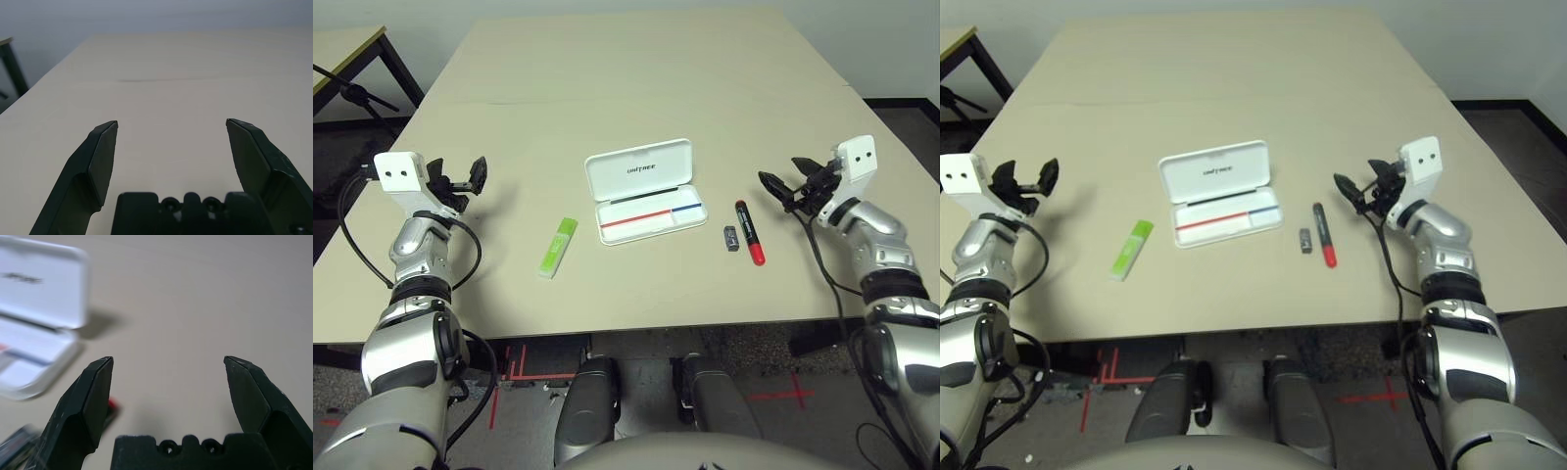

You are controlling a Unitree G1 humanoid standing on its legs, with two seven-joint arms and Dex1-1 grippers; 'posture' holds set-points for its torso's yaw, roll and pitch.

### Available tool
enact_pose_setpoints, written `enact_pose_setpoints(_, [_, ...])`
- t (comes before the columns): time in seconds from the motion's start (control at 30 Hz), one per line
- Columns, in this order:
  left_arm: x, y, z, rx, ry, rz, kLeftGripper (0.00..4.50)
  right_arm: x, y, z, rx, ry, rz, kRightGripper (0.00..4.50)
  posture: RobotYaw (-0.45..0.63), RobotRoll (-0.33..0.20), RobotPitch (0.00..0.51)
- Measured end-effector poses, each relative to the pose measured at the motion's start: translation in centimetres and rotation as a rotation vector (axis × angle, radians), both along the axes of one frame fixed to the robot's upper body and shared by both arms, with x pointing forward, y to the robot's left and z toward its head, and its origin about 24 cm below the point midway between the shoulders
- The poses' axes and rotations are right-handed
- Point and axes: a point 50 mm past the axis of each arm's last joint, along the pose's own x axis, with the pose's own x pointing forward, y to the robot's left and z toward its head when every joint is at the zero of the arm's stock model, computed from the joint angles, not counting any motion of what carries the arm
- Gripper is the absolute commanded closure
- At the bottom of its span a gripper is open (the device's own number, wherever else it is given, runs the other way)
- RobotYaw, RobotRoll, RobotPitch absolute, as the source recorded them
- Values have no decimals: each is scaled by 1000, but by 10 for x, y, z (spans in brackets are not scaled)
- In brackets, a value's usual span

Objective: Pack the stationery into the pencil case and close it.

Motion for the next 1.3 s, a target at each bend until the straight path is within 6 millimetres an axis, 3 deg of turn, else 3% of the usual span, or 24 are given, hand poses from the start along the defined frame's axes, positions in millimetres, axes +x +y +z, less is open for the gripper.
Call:
enact_pose_setpoints(0.13, [-3, -9, 6, 49, -10, -143, 40, -17, 1, -1, -36, 85, 152, 0, -34, 0, 96])
enact_pose_setpoints(0.43, [-23, -35, 9, 82, 34, -418, 40, -36, 2, -3, -90, 203, 304, 0, -27, 0, 114])
enact_pose_setpoints(0.7, [-51, -111, -2, 185, 194, -874, 40, -38, 2, -2, -136, 215, 331, 0, -30, 0, 117])
enact_pose_setpoints(0.8, [-55, -128, -4, 239, 230, -972, 40, -37, 4, -3, -152, 216, 335, 0, -39, 0, 116])
enact_pose_setpoints(1.07, [-50, -156, -14, 402, 351, -1078, 40, -36, 5, -5, -178, 199, 325, 0, -58, 0, 113])
enact_pose_setpoints(1.3, [-48, -172, -19, 437, 400, -1104, 40, -35, 5, -5, -183, 180, 306, 0, -63, 0, 111])
